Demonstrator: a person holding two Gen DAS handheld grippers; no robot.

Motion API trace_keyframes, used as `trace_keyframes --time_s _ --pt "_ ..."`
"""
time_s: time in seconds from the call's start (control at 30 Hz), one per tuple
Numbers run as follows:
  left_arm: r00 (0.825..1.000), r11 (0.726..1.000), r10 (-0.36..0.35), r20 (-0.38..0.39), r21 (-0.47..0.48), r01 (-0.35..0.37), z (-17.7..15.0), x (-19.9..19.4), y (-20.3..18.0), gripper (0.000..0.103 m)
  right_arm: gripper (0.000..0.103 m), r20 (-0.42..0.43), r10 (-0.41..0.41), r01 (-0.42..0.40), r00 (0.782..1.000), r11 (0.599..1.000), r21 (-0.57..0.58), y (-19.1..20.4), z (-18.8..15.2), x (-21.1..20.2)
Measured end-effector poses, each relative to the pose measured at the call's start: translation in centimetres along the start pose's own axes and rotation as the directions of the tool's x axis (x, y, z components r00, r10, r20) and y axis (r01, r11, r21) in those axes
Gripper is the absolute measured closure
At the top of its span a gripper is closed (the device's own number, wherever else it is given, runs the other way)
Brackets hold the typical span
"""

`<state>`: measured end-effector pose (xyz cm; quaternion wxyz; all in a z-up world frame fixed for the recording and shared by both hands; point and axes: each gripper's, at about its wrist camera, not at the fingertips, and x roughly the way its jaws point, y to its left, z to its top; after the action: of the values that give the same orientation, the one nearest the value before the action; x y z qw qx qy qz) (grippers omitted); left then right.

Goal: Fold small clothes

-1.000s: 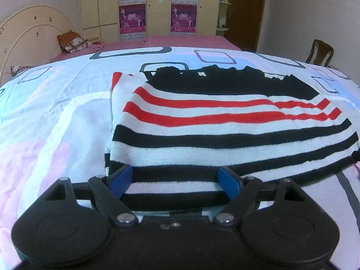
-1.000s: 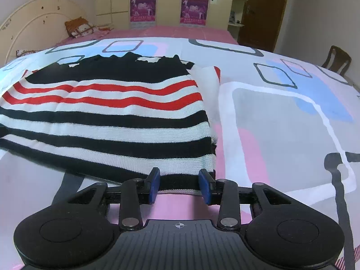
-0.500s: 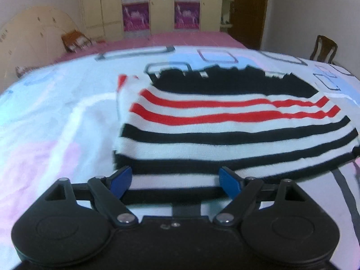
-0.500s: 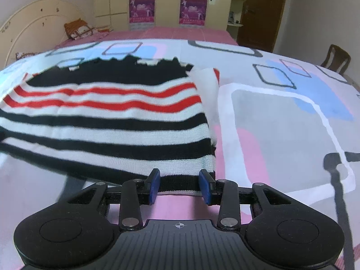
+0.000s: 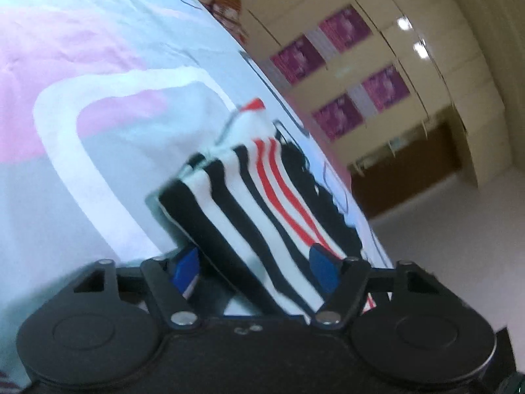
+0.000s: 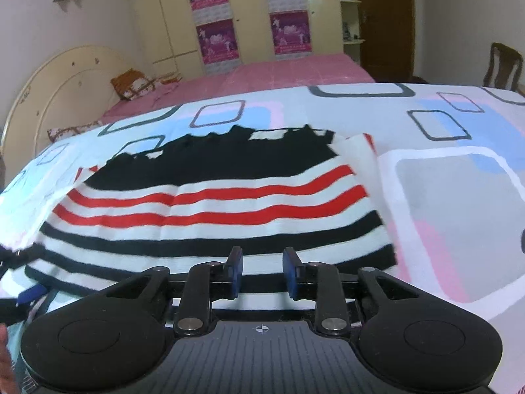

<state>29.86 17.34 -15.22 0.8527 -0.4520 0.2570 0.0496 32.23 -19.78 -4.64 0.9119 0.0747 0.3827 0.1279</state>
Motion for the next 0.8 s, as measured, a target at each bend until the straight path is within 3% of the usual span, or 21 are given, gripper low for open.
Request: trace_keyframes --time_s 0.07,0.17,0.27,0.4,0.5,0.6,0.67,0.8 --pt "1.000 1.000 0.005 0.025 -0.008 -0.004 0.2 0.5 0.4 0.045 0.075 -0.010 0.001 -0.001 1.000 1.000 -0.006 0.5 0.1 0.3" --pt "0.999 1.000 0.001 0.052 -0.009 -0.001 0.7 1.2 0.6 0.046 0.076 -0.021 -0.003 0.003 1.000 1.000 -0.011 1.1 0.5 1.0" --pt "0.998 1.000 0.001 0.065 -0.010 0.000 1.2 2.0 0.3 0.044 0.093 -0.039 -0.002 0.002 0.999 1.000 0.001 1.6 1.0 1.7" --pt "0.997 1.000 -0.009 0.076 -0.008 0.009 1.5 3.2 -0.4 0.043 0.094 -0.060 -0.006 0.009 0.998 0.999 0.040 2.0 1.8 2.6" --pt "0.997 0.999 -0.007 0.080 -0.035 0.010 1.9 3.4 -0.3 0.048 0.094 -0.065 -0.007 0.008 0.998 1.000 0.023 2.8 2.2 3.0" --pt "0.998 0.998 -0.005 0.065 -0.059 0.009 2.3 3.9 -0.1 0.056 0.094 -0.063 -0.005 0.006 0.998 1.000 0.013 3.6 2.5 3.3" --pt "0.999 0.997 -0.006 0.050 -0.075 0.010 2.6 4.3 0.2 0.075 0.094 -0.064 -0.001 0.002 0.998 1.000 0.017 4.0 2.7 3.6" --pt "0.998 0.989 -0.054 0.016 -0.138 0.056 3.3 5.1 1.9 0.086 0.094 -0.065 0.003 -0.002 0.998 1.000 0.022 4.5 3.0 4.2"
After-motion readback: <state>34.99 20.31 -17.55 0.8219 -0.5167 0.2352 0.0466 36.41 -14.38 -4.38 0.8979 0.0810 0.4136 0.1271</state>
